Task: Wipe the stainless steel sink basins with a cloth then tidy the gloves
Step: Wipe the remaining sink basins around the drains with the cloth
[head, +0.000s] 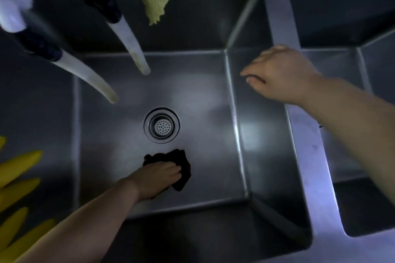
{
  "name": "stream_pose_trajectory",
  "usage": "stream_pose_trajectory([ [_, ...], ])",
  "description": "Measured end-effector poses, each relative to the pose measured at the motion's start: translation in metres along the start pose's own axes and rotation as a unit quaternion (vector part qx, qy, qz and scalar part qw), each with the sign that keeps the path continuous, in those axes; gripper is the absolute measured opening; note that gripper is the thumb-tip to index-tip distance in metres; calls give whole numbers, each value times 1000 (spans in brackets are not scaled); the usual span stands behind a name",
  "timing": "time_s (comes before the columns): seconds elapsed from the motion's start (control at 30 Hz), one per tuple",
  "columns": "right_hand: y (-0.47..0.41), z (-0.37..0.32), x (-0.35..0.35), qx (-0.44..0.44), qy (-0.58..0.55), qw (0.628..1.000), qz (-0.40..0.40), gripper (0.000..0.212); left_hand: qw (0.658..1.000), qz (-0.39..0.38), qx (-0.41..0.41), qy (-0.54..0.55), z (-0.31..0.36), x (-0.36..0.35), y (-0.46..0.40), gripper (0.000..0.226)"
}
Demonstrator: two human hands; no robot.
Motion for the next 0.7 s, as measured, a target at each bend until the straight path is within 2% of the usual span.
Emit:
stream_pose_trajectory([
  [0.1,4,9,1,32,4,999,0,27,996,-87,10,-15,-9,-38,10,62],
  [0.2,4,11,0,38,-28,998,38,40,985,-164,-3,-46,-11,-74,16,69],
  [0.23,3,11,0,39,-35,998,44,40,987,-148,-10,-61,-9,-74,12,67],
  [0.3,2,12,1,49,-46,996,59,38,993,-61,4,-105,-5,-57,-7,58],
  [0.37,3,13,3,60,-57,994,73,38,995,-5,31,-100,-3,-39,-34,45],
  [0.4,4,14,3,65,-60,993,77,37,995,8,59,-82,-8,-31,-49,48],
  [0.5,4,14,2,80,-62,991,87,33,975,-11,220,-12,-48,-25,-88,89],
  [0.6,4,15,1,95,-62,989,94,28,942,-1,335,0,-103,-18,-114,88],
  [0.7,4,19,-1,100,-75,988,93,30,910,16,415,9,-165,-3,-130,80],
])
Point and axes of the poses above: each hand's wrist, its own y-axis away from the middle knuckle, its own x-axis out of the back of the hand, z = x × y, the point moved 10 cm from there along -y, towards the middle knuckle, and after that the axes turned 11 degrees about -y, right-handed, at the moved point
